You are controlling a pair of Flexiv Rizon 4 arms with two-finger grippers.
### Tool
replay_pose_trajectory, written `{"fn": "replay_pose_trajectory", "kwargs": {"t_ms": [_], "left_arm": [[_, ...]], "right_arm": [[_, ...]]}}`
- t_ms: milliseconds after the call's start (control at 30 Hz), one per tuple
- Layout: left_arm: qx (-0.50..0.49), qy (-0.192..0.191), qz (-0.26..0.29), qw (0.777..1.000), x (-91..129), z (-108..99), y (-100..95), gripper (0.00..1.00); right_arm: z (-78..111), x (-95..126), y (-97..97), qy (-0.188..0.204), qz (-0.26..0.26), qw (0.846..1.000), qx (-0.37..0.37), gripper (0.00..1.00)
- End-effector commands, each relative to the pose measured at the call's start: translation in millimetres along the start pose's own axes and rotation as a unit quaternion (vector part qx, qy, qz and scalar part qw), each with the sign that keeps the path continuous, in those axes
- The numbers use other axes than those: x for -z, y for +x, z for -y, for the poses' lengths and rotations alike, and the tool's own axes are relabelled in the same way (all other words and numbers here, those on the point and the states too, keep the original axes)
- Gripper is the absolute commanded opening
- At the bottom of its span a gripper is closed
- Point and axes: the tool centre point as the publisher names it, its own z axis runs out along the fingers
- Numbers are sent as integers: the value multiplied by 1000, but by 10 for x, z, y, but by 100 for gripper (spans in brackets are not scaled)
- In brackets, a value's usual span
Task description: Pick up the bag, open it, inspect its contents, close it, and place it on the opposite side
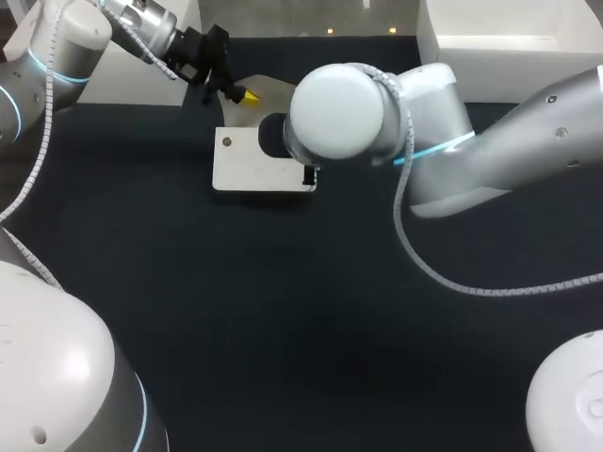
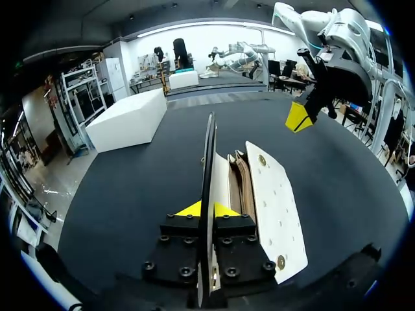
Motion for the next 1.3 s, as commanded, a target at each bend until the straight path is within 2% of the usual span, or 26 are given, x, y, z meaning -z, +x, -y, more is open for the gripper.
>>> {"fn": "replay_pose_trajectory", "kwargs": {"t_ms": [33,267,567,867,1033,1300], "left_arm": [[0,1,-2,1000,7,8,-21,0],[0,1,-2,1000,7,8,-21,0],[37,-25,-8,999,81,157,31,0],[50,-47,-18,997,175,357,96,0],[57,-51,-16,997,201,398,101,0],[61,-54,-17,997,213,403,118,0]], "right_arm": [[-16,0,-18,2,-3,1000,0,0],[-16,0,-18,2,-3,1000,0,0],[-233,104,-374,-30,-4,1000,5,0],[-333,-50,-519,-31,-25,999,27,0],[-329,-167,-579,-27,-30,999,36,0],[-294,-401,-782,-25,-41,998,37,0]]}}
